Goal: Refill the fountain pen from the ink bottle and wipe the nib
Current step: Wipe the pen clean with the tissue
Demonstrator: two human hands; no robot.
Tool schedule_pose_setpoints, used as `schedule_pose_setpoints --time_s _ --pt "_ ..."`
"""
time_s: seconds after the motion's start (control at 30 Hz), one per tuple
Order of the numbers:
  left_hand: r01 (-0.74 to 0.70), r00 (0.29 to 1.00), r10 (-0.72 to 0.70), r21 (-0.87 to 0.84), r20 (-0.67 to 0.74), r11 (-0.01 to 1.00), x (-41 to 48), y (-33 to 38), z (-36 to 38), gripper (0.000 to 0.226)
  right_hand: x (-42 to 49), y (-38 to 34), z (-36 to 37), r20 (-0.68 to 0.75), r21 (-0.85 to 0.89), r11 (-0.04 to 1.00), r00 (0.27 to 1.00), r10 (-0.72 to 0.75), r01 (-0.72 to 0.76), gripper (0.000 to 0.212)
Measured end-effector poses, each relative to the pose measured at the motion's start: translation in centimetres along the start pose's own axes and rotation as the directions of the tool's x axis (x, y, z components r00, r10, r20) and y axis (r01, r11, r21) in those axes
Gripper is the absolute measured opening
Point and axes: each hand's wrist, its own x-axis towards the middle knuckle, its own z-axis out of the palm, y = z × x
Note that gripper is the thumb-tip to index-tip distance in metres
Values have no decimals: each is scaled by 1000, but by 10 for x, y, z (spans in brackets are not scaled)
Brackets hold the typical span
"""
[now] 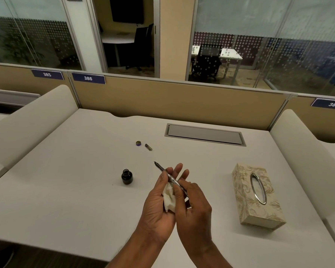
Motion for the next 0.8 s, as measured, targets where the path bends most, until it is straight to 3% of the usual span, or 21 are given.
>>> schedule_pose_setpoints --time_s 0.37,0.8 --pt "-61 998 64 120 -20 991 -4 8 12 37 2 -7 1 -17 59 998 1000 26 -25 17" --pt "-33 999 36 76 -37 997 -8 8 9 29 -1 -9 6 -26 59 998 999 25 -23 13"
